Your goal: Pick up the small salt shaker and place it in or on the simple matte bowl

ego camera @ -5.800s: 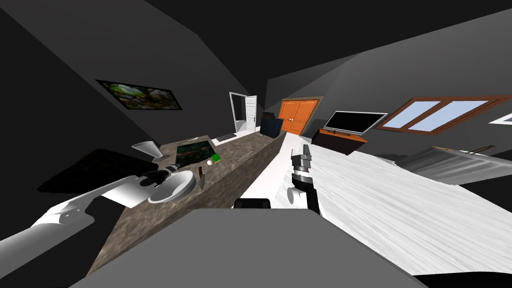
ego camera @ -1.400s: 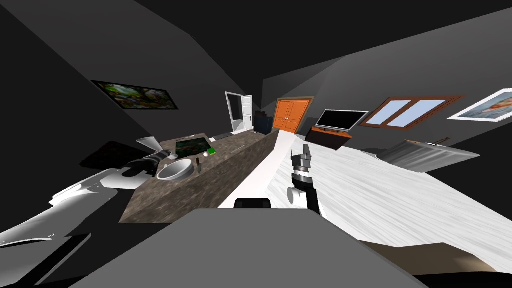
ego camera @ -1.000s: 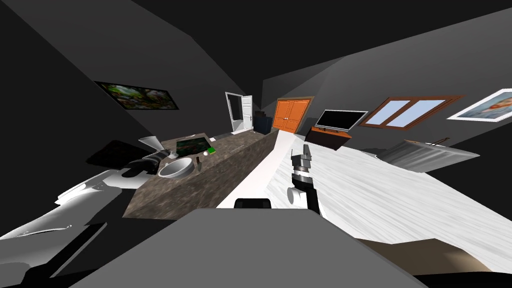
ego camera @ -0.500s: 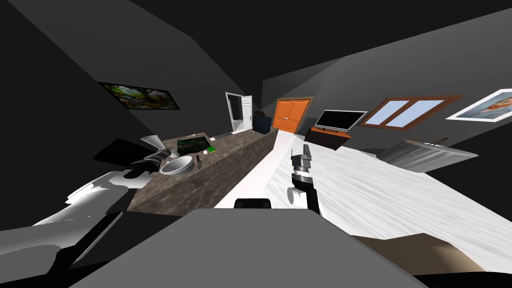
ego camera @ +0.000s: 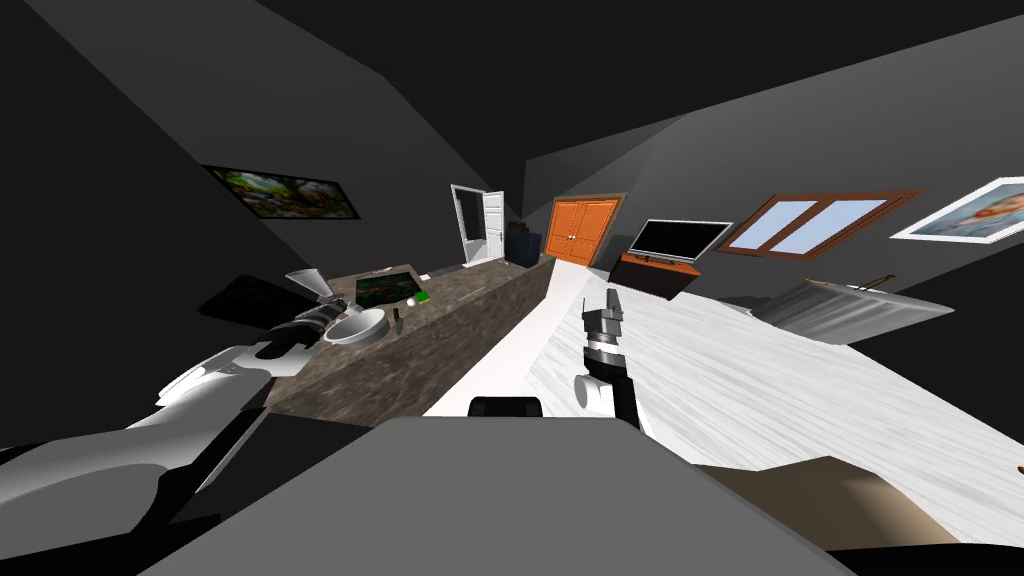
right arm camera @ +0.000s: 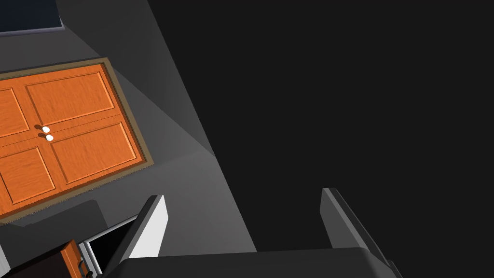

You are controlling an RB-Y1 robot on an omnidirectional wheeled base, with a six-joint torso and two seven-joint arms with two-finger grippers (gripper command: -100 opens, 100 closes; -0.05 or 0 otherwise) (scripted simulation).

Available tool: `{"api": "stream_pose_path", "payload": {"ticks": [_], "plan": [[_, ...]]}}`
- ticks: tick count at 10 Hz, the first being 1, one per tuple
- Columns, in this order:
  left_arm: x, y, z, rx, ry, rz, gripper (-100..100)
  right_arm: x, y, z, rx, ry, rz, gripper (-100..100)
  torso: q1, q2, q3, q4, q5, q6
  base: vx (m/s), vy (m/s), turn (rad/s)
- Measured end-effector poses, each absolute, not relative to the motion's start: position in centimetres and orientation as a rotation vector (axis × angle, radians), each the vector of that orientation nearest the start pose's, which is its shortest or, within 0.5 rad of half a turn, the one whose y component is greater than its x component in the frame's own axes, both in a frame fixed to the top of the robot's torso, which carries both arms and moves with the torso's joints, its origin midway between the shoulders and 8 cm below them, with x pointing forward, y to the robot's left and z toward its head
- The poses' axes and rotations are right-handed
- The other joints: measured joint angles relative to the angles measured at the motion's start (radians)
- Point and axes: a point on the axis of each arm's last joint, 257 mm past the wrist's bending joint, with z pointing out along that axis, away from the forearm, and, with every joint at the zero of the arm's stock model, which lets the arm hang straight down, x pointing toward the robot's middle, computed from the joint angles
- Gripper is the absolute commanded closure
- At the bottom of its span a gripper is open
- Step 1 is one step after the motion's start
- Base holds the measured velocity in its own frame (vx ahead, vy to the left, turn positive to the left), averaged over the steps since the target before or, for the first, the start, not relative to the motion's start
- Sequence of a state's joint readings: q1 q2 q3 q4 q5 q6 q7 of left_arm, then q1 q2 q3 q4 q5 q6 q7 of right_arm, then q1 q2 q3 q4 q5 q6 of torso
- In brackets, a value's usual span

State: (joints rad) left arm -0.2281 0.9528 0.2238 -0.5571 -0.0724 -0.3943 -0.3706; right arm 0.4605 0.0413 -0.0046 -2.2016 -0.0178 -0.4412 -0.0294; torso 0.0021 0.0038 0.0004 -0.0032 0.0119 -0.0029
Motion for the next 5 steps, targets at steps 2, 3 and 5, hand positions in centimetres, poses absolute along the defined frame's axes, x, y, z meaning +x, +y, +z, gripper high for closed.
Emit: {"api": "stream_pose_path", "payload": {"ticks": [2, 3, 5], "plan": [[44.90, 76.41, -16.31, -0.645, 1.457, 0.152, 100, 37.01, -28.69, -0.94, 0.794, 0.624, 1.327, 0, 0.000, 0.000, 0.000, 0.000, 0.000, 0.000, -0.041, -0.034, 0.006], [45.00, 76.22, -16.51, -0.644, 1.452, 0.146, 100, 37.01, -28.69, -0.94, 0.794, 0.624, 1.327, 0, 0.000, 0.000, 0.000, 0.000, 0.000, 0.000, -0.028, -0.034, 0.008], [45.32, 75.67, -16.99, -0.642, 1.443, 0.133, 100, 37.01, -28.69, -0.94, 0.794, 0.624, 1.327, 0, 0.000, 0.000, 0.000, 0.000, 0.000, 0.000, -0.033, -0.035, 0.004]]}}
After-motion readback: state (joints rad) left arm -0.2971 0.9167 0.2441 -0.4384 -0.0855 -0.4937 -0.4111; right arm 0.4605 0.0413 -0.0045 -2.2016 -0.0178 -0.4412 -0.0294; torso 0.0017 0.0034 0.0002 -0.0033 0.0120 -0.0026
